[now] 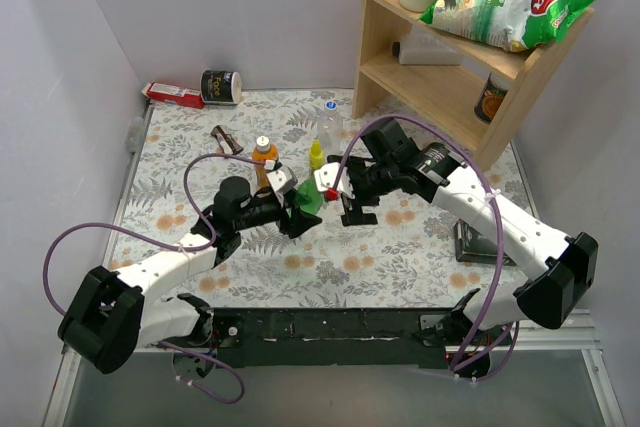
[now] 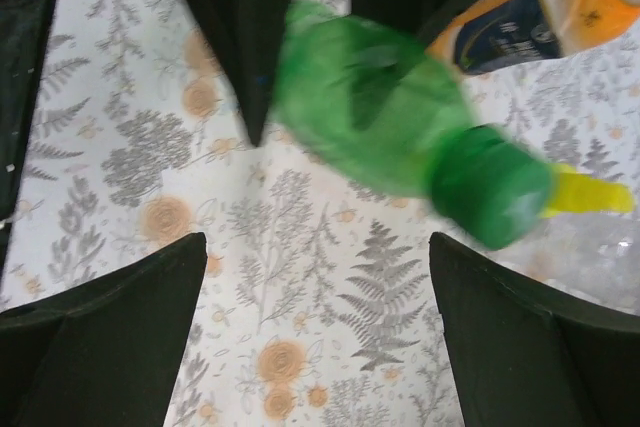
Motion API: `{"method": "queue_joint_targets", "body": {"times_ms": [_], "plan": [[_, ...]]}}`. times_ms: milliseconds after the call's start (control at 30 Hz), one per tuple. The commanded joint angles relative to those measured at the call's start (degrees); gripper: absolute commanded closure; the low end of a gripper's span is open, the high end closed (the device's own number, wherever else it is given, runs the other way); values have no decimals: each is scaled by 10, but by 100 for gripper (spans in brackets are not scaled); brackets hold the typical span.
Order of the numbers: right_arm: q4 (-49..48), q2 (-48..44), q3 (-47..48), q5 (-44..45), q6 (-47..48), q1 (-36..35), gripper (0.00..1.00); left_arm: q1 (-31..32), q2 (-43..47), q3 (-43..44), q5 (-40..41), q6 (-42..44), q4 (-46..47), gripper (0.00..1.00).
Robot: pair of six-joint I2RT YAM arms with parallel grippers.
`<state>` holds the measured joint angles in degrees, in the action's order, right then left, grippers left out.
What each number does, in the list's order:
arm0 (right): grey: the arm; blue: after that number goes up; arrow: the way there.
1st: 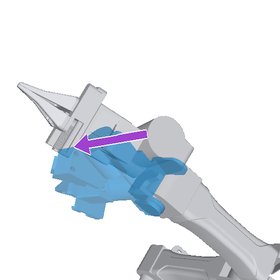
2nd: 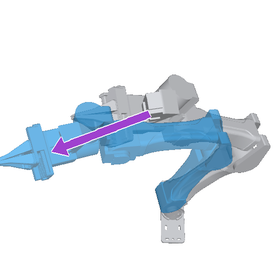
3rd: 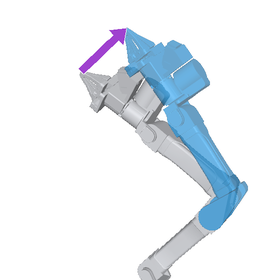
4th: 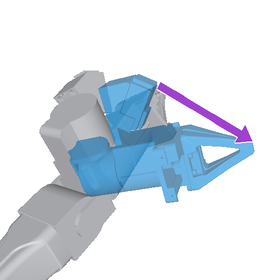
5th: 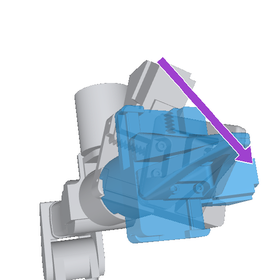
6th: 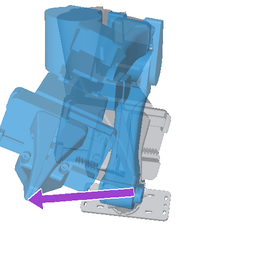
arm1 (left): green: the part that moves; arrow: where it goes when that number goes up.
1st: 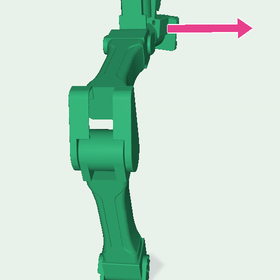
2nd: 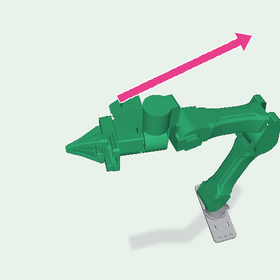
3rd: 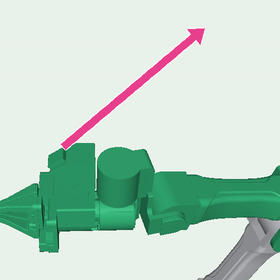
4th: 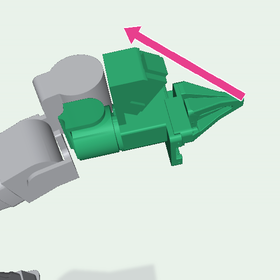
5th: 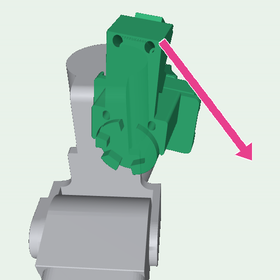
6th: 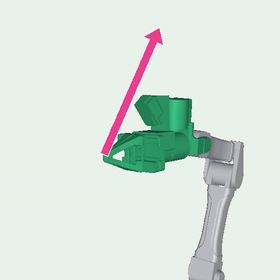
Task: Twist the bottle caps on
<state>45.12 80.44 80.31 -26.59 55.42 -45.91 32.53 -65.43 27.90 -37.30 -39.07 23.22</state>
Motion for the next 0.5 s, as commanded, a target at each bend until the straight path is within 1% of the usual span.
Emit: {"method": "queue_joint_targets", "body": {"times_ms": [0, 100, 133, 167, 233, 267, 300, 367, 400, 467], "plan": [[64, -27, -20, -22, -16, -8, 2, -26, -4, 29, 51, -29, 36, 100], [52, -33, -26, -19, -22, -8, 2, -28, -6, 36, 48, -22, 25, 100], [40, -33, -22, -12, -61, -6, 4, -28, -7, 42, 36, -1, 17, 100], [29, -28, -13, -12, -80, 12, 5, -28, -6, 45, 22, 21, 6, 100], [3, -18, 34, -50, -141, 53, 6, -28, -1, 52, -27, 81, -44, 100], [-5, -3, 52, -81, -158, 89, 6, -28, 4, 58, -38, 97, -83, 100], [-10, 5, 89, -90, -163, 98, 5, -27, 5, 63, -50, 111, -103, 100], [-14, 20, 114, -113, -130, 103, 4, -28, 7, 81, -65, 149, -162, 100], [-14, 20, 120, -129, -111, 102, 2, -28, 6, 87, -67, 157, -176, 100], [-35, 10, 106, -155, -76, 91, 2, -28, 4, 101, -72, 174, -200, 100]]}}
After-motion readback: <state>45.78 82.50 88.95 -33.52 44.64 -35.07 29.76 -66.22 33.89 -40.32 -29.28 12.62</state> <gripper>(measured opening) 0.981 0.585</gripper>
